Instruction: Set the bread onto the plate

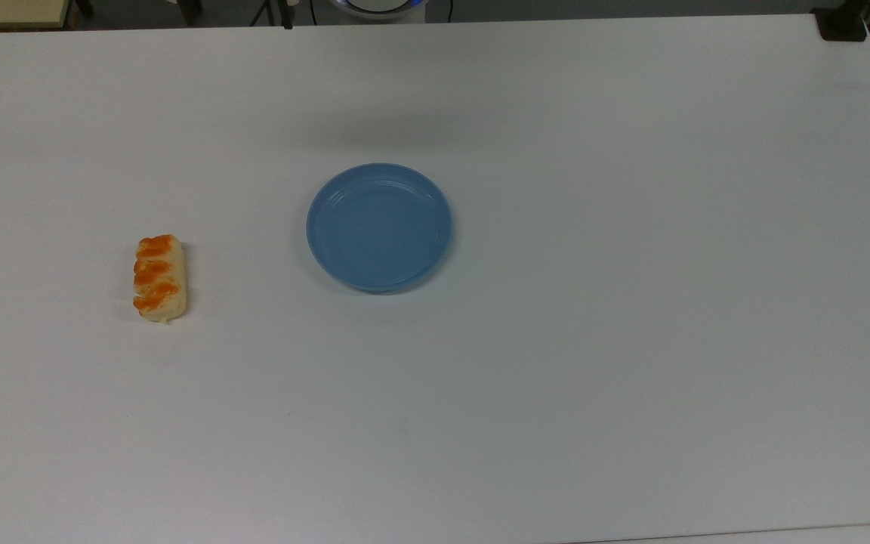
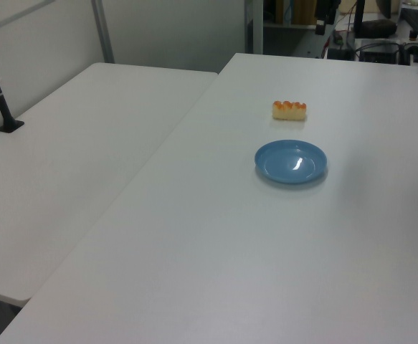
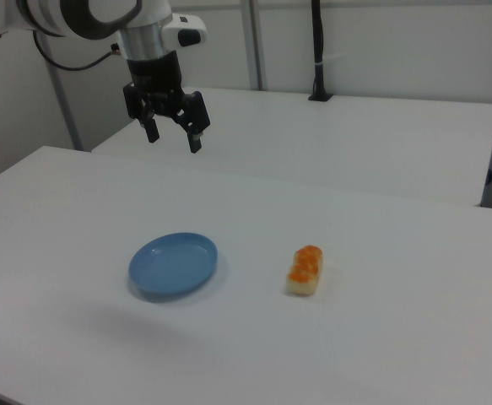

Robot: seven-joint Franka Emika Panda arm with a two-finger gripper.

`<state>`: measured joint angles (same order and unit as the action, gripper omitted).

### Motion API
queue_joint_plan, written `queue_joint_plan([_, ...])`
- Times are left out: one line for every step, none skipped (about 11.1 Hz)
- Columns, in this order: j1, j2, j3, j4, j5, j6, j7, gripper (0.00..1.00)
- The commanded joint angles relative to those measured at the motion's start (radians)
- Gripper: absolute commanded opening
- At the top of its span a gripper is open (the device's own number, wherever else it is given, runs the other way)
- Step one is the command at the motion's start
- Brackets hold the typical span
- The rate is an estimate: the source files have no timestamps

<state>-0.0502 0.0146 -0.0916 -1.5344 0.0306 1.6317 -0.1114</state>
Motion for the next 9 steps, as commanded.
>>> queue_joint_plan([-0.004, -0.015, 0.009, -0.016, 0.018, -0.021, 0.016, 1.00])
queue_joint_plan([-0.004, -0.015, 0.009, -0.016, 0.018, -0.021, 0.016, 1.00])
queue_joint_plan([-0.004, -0.015, 0.009, -0.016, 0.018, -0.020, 0.016, 1.00])
queue_joint_plan([-0.004, -0.012, 0.009, -0.016, 0.018, -0.018, 0.016, 1.00])
queue_joint_plan([-0.004, -0.012, 0.009, -0.016, 0.018, -0.019, 0.016, 1.00])
queue_joint_plan([-0.004, -0.012, 0.009, -0.016, 0.018, -0.018, 0.016, 1.00])
queue_joint_plan([-0.004, -0.010, 0.009, -0.016, 0.018, -0.016, 0.016, 1.00])
queue_joint_plan([-0.005, -0.010, 0.007, -0.016, 0.014, -0.013, 0.006, 1.00])
queue_joint_plan([-0.007, -0.002, 0.001, -0.016, 0.011, -0.010, -0.005, 1.00])
